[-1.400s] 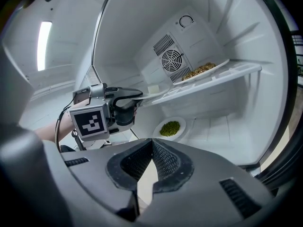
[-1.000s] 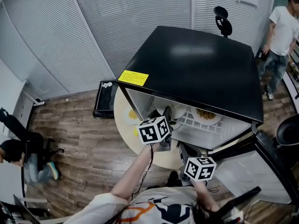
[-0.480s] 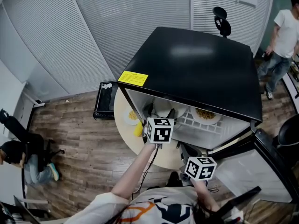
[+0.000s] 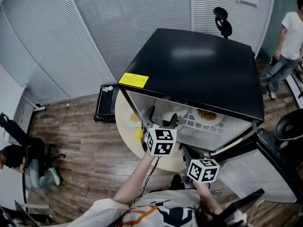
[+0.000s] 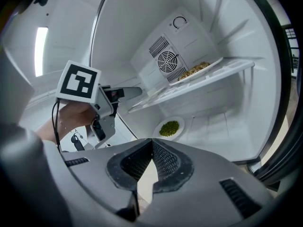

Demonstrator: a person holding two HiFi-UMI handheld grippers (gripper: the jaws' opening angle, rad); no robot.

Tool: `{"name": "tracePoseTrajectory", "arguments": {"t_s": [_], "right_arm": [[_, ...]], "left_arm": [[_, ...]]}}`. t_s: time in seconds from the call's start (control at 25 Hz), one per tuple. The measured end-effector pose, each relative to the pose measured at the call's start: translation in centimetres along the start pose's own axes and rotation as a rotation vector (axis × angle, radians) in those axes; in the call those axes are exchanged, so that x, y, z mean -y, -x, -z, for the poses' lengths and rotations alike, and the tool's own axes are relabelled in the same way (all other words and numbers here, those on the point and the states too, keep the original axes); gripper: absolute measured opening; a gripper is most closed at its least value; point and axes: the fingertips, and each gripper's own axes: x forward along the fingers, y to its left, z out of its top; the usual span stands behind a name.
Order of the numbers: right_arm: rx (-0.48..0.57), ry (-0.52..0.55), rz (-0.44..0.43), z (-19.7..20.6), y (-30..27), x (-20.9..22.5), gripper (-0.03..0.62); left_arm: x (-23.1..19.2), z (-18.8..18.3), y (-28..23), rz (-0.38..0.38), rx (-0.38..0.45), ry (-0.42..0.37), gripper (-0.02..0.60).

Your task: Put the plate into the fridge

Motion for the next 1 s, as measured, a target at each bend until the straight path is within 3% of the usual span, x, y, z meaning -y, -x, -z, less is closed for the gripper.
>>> {"name": "tracePoseTrajectory", "arguments": {"t_s": [0.16,0.36,0.52,0.68,0.72,0.84,1.0], "right_arm": [[0.001,0.001,0.003,0.2,0.3,-0.1,0.015],[-0.008,0.003,0.009,1.0,0.5,-0.2,0.015],[-0.022,0.013,0.004,1.9,0.7,-1.0,0.015],[-0.031,0.018,0.005,2.7,0.9,-1.9,0.015],[-0.033,0.019,0.009,2.9,1.0,-2.1,0.015],[-0.038,0.02,0.019,3.7,1.5,-2.4,0.015],[-0.026,0.012,0.031,4.5,2.3,-3.2,0.015]], "left_arm": [[0.7,-0.4,3.0,0.068,0.09,0.055,0.38],[1.5,1.2,6.7,0.182,0.166,0.181,0.379],[2.3,3.9,8.8,0.238,0.155,0.214,0.379],[3.3,6.8,10.6,0.298,0.121,0.306,0.377],[3.5,7.5,11.2,0.307,0.113,0.33,0.364],[3.7,9.3,12.8,0.315,0.095,0.37,0.243],[3.3,10.8,14.7,0.291,0.081,0.354,0.171]]}}
